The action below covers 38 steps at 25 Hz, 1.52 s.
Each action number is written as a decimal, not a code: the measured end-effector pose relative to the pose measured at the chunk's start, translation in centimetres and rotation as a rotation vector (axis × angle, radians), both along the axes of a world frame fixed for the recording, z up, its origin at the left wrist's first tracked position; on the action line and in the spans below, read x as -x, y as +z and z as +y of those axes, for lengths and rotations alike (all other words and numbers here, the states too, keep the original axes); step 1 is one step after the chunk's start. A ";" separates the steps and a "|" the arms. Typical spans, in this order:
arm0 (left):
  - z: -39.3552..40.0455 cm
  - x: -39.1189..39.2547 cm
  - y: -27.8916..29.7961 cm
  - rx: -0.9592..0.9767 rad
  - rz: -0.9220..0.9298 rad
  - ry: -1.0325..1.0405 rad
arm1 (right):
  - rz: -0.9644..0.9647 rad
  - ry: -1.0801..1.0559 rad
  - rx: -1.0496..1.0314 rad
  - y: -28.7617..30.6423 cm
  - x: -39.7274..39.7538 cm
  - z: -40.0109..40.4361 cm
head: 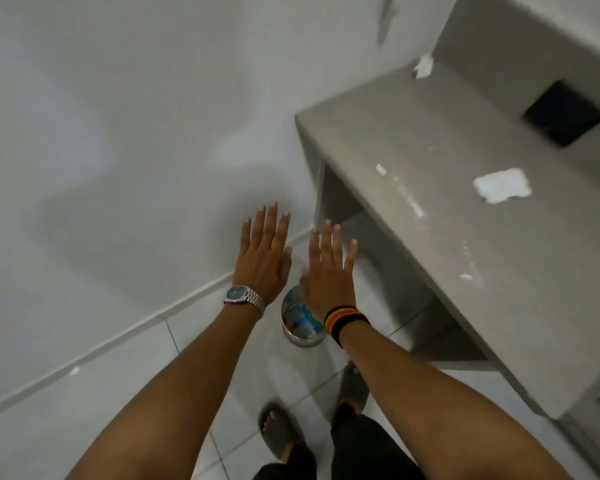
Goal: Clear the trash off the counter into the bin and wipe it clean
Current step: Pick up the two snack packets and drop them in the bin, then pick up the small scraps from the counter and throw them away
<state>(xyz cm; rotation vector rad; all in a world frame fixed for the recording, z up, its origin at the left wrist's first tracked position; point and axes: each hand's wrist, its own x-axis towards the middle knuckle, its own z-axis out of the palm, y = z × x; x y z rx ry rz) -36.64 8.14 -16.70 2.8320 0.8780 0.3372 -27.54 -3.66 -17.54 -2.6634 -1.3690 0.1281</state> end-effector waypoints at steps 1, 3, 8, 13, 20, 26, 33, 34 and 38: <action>0.2 -0.4 2.6 -0.023 -0.008 -0.017 | -0.021 -0.032 -0.024 2.6 -0.2 0.4; 0.6 -1.3 7.1 -0.054 -0.022 -0.052 | -0.030 -0.080 -0.084 7.3 -1.3 1.0; 2.2 -7.4 14.0 -0.114 -0.075 -0.197 | -0.001 -0.252 -0.250 14.8 -9.4 0.3; 2.2 -17.2 15.7 -0.125 -0.085 -0.354 | 0.058 -0.503 -0.321 15.1 -20.0 -4.1; 5.7 -35.1 11.9 -0.095 0.065 -0.464 | 0.264 -0.881 -0.134 7.6 -34.3 -6.9; 8.9 -48.8 8.5 0.088 0.243 -0.315 | 0.379 -0.880 -0.301 5.4 -40.9 -5.1; 15.2 -61.3 4.4 -0.061 0.427 -0.390 | 0.484 -0.832 -0.648 4.4 -42.7 -4.0; 15.3 -62.1 4.0 -0.106 0.408 -0.386 | 0.490 -0.838 -0.688 4.6 -43.2 -3.4; 15.2 -60.7 3.4 0.014 0.281 -0.380 | 0.548 -0.846 -0.842 6.3 -44.7 0.0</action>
